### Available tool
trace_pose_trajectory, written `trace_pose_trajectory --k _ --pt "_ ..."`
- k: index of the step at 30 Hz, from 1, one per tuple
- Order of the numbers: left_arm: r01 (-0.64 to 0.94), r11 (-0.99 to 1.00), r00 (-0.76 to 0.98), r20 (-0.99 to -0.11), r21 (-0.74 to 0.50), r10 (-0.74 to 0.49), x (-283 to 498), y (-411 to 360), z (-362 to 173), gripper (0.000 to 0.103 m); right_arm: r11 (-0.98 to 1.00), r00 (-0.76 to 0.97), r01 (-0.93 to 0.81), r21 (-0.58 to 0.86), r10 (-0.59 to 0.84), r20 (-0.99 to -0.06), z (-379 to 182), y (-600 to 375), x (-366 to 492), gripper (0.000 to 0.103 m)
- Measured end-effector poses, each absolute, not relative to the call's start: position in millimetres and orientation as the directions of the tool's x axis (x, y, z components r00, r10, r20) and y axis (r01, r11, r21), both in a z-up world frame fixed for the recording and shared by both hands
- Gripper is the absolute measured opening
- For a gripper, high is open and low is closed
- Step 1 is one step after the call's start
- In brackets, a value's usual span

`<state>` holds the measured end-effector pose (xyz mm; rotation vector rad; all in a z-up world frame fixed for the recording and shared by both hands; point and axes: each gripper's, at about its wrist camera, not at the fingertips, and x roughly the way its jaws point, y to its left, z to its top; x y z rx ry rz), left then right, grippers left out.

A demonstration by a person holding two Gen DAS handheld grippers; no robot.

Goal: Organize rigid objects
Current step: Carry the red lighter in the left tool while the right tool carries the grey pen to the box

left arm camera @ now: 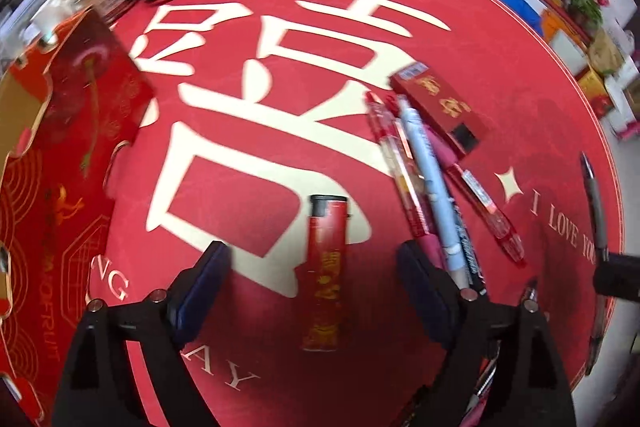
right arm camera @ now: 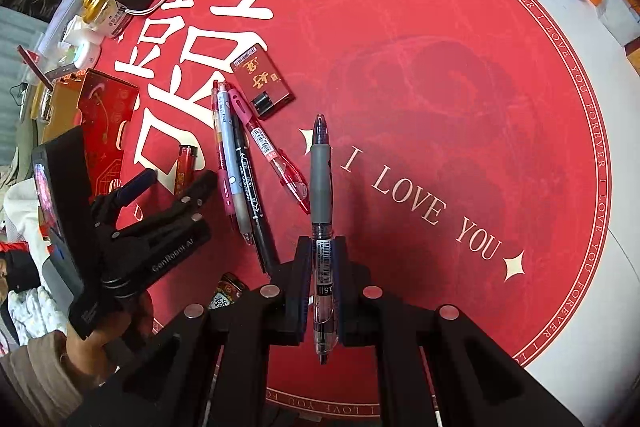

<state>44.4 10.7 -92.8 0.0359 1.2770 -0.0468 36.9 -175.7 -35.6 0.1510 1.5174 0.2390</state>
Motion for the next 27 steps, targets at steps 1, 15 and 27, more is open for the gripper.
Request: trace_pose_trajectory --k 1,15,27 --pt "0.069 0.998 0.285 -0.958 0.003 -0.016 45.1 9.4 -92.7 0.086 0.967 0.039 -0.06 0.248 0.251 -0.967 -34.0 -176.4 37.3 0.011" --pt "0.064 0.997 0.234 -0.971 -0.04 -0.054 26.4 0.0 -47.3 0.02 0.959 0.077 -0.075 0.272 0.278 -0.958 -9.1 -168.8 29.5 0.011" --pt "0.001 1.0 0.269 -0.963 -0.017 -0.017 -4.0 10.0 -1.2 0.02 0.956 0.064 -0.119 0.269 0.277 -0.959 8.4 -141.5 15.3 0.011"
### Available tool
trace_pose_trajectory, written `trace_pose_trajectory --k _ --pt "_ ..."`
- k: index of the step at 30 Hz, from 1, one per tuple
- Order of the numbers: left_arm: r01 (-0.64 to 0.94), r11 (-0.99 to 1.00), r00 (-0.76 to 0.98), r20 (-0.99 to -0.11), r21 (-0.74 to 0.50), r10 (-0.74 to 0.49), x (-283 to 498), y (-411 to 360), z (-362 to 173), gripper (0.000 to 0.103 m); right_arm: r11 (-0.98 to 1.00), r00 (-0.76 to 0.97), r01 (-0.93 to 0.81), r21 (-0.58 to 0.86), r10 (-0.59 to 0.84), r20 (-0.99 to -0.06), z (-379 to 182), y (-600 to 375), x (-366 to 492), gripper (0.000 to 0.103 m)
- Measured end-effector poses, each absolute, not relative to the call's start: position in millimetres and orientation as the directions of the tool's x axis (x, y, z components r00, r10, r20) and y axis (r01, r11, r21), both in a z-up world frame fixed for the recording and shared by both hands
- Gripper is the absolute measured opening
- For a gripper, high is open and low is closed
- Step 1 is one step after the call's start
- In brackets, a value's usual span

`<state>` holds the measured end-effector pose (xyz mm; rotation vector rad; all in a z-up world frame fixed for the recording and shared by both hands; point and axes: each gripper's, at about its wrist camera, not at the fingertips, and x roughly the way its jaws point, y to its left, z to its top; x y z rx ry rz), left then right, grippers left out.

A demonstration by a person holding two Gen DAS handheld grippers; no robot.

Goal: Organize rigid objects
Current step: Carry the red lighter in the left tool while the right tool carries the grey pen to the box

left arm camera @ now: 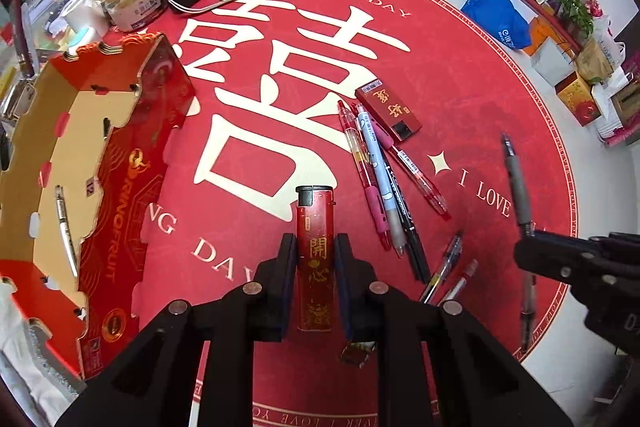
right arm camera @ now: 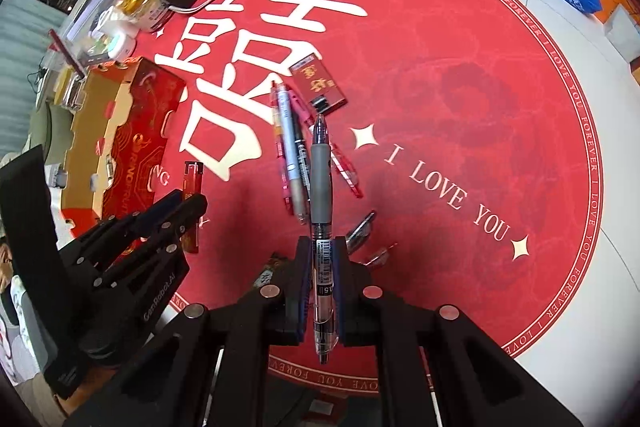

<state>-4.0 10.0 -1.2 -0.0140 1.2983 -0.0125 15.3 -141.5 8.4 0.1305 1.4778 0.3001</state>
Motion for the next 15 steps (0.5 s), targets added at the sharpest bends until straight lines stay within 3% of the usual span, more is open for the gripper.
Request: trace_pose_trajectory --k 15 --pt "-0.154 0.988 0.348 -0.937 -0.02 0.035 -2.9 76.5 43.1 0.02 0.93 0.098 -0.255 0.264 0.296 -0.95 42.8 -68.0 30.1 0.011"
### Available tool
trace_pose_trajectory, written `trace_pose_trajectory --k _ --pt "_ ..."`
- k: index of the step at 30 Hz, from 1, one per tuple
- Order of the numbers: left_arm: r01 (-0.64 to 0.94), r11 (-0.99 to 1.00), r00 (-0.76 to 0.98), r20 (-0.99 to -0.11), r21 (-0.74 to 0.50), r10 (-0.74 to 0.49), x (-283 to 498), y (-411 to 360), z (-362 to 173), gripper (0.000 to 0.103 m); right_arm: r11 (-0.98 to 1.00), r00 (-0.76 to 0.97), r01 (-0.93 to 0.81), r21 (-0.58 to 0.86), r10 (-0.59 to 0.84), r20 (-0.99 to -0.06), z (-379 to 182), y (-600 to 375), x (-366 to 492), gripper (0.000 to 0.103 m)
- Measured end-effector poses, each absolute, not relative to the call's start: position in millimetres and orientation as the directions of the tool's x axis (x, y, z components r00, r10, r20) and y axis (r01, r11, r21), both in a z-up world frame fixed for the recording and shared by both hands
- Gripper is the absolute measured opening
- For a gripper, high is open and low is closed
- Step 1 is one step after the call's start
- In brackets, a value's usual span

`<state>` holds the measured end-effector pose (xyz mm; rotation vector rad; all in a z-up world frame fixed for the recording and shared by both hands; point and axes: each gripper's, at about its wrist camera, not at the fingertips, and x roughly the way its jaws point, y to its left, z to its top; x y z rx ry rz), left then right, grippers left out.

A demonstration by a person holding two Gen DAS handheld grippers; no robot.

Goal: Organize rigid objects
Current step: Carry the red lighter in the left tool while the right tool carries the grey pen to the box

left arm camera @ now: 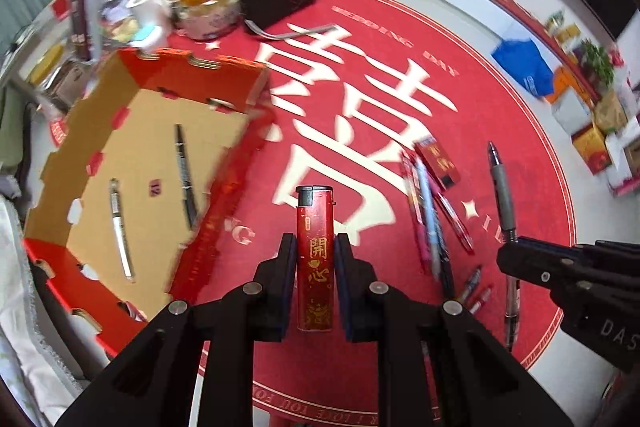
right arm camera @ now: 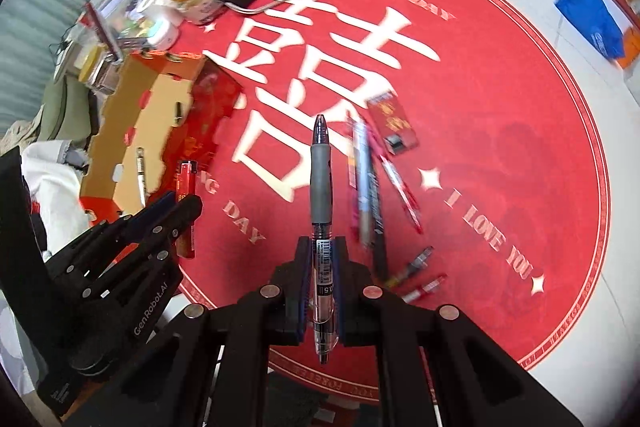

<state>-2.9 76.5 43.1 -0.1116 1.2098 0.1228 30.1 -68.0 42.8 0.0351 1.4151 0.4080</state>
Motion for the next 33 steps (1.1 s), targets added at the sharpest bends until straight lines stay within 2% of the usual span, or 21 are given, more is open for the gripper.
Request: trace_pose_trajectory --k 18,33 --pt "-0.482 0.873 0.3 -0.921 0.076 0.247 -27.2 226.4 51.4 0.02 0.802 0.057 -0.504 0.319 0.4 -0.915 61.5 101.8 41.2 0.011" --pt "-0.581 0.811 0.248 -0.935 0.065 0.253 -36.0 279.2 38.4 0.02 0.738 0.03 -0.612 0.283 0.379 -0.925 53.2 169.5 47.8 0.011"
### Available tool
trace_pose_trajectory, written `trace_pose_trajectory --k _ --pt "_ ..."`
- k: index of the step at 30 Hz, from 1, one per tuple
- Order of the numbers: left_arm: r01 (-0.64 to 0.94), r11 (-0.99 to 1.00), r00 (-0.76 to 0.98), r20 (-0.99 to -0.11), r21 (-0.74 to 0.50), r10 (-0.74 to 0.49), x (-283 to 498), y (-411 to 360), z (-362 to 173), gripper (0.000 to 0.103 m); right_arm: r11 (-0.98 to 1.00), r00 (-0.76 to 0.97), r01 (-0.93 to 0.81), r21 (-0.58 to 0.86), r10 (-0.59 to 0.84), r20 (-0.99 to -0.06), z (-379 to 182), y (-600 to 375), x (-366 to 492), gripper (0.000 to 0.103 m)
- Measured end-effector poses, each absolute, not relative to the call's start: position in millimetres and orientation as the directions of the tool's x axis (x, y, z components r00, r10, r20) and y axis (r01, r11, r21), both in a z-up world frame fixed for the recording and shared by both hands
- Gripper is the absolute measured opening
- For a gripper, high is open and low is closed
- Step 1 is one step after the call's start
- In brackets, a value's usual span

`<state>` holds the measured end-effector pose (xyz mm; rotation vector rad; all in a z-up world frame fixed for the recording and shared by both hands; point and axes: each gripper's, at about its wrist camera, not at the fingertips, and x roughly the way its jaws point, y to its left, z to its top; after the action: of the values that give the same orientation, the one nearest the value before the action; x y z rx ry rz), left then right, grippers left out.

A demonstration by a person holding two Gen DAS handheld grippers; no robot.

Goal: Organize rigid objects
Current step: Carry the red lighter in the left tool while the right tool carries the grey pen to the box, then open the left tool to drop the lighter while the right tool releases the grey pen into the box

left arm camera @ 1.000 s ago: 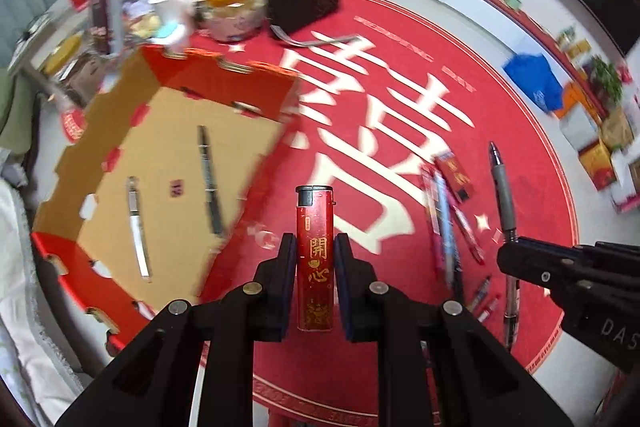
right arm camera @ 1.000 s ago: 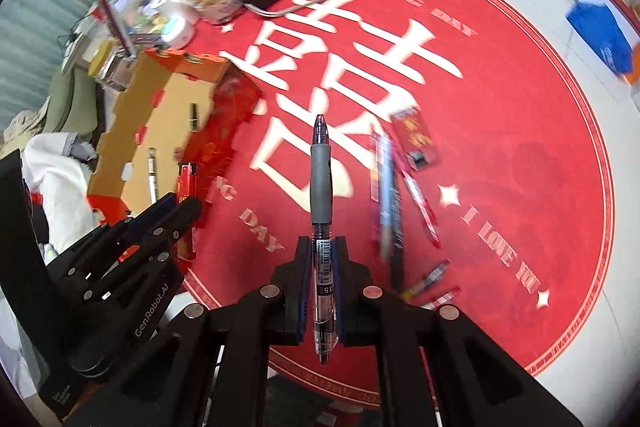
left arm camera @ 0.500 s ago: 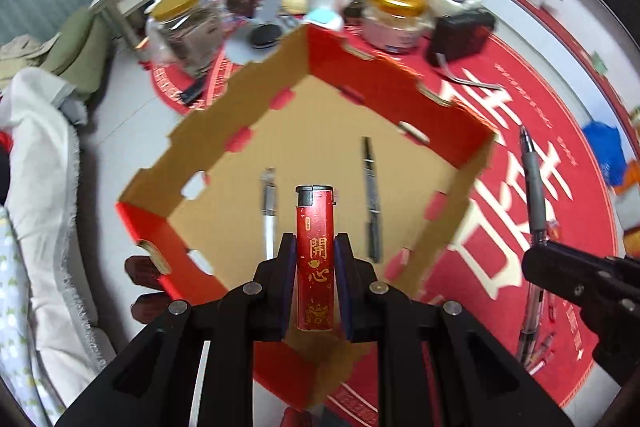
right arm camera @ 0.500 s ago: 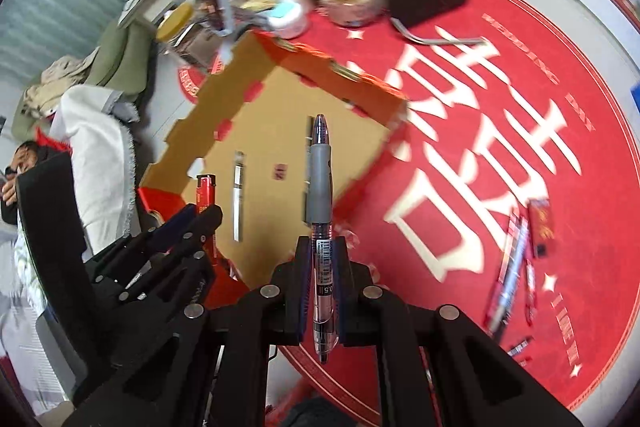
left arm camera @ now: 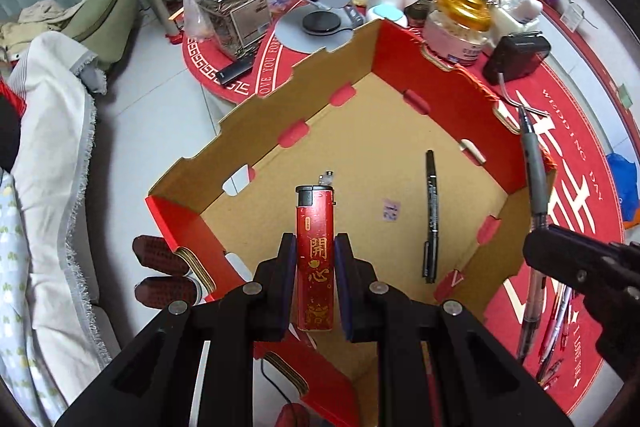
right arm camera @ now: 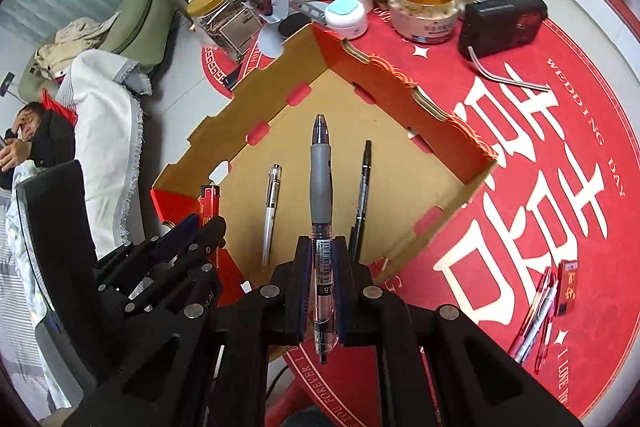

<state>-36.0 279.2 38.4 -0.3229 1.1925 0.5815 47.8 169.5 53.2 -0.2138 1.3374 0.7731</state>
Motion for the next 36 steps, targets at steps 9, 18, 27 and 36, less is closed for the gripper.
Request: trace_pose_trajectory --k 9,18,27,36 --pt "-0.591 0.805 0.224 -0.948 0.053 0.226 -36.2 286.6 25.3 0.02 0.738 0.022 -0.616 0.276 0.367 -0.93 46.0 174.5 51.3 0.011" --pt "-0.574 0.817 0.222 -0.949 0.057 0.222 -28.5 288.0 21.0 0.02 0.751 0.024 -0.603 0.268 0.352 -0.936 37.6 176.1 58.0 0.011" --pt "-0.568 0.821 0.217 -0.95 0.063 0.224 -18.3 292.5 14.9 0.02 0.757 0.037 -0.6 0.26 0.35 -0.936 32.5 183.9 69.5 0.011" --pt "-0.558 0.827 0.212 -0.952 0.067 0.221 -2.5 295.8 4.0 0.02 0.765 0.024 -0.59 0.258 0.336 -0.942 19.8 189.1 79.8 0.011"
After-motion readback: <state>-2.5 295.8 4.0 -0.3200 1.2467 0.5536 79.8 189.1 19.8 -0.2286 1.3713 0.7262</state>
